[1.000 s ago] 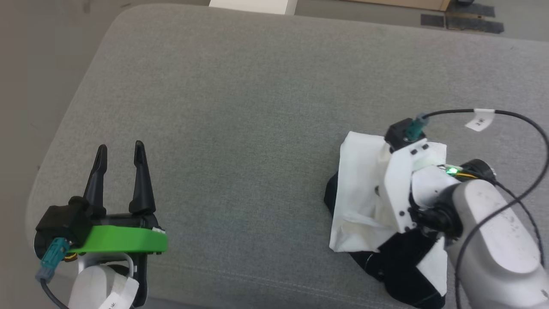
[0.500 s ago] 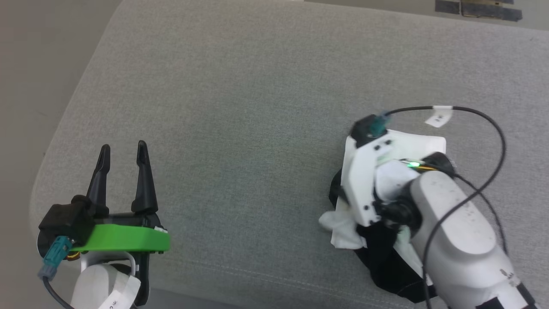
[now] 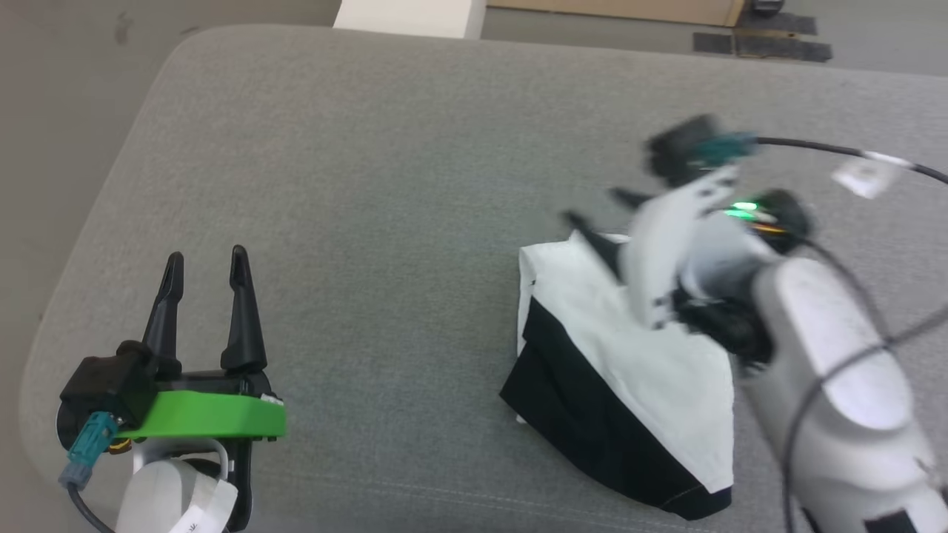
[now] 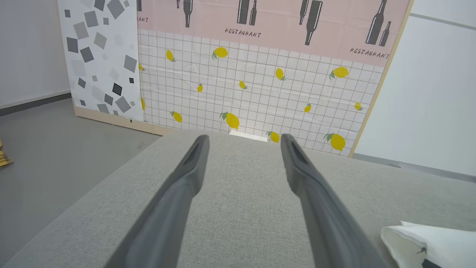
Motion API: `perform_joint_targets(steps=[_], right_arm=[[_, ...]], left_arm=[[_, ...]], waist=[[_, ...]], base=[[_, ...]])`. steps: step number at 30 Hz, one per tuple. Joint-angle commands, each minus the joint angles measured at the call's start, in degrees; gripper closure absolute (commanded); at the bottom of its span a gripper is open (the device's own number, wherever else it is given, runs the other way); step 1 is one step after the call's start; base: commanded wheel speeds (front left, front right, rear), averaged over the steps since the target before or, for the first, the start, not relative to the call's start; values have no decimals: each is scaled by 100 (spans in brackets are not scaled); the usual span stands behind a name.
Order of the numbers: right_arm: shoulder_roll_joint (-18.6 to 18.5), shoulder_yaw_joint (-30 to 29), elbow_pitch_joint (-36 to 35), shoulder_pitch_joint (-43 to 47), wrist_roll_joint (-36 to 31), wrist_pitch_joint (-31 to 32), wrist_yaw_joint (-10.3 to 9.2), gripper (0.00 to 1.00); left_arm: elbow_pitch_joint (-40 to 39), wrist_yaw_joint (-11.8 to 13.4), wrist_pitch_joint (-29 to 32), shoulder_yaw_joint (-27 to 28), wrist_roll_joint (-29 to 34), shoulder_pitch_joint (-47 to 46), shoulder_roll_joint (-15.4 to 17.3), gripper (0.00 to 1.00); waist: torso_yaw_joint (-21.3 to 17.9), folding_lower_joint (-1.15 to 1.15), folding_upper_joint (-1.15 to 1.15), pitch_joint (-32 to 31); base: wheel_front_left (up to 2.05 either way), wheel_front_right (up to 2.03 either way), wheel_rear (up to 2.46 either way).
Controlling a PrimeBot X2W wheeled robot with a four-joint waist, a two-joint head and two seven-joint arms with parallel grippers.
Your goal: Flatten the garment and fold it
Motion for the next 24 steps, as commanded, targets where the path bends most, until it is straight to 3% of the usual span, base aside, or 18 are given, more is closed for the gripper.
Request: perform_joint_targets(steps=[1,9,15,24], right_arm=[[-95,-231,-64,273,-240,-132,-9,0],[129,-1460,-360,1630,-1239,-217,-9,0],[319,-1691,-257,2057,-1690,24,-9,0],[422,-1911,347,1958,-2123,210,-9,0]], left_arm=[[-39,-24,-22,28,29,90,25,0],[-89,-24,-22,23,38,189,-10,0],[-70,-24,-22,-86,15,149,-7,0],[-7,-24,-22,-214,-44,47,29,0]], waist=[[-142,0,0,-117],[-279,0,0,-148],[-218,0,0,-14],[14,0,0,185]], base=[[0,0,0],[0,0,0],[0,0,0],[0,0,0]])
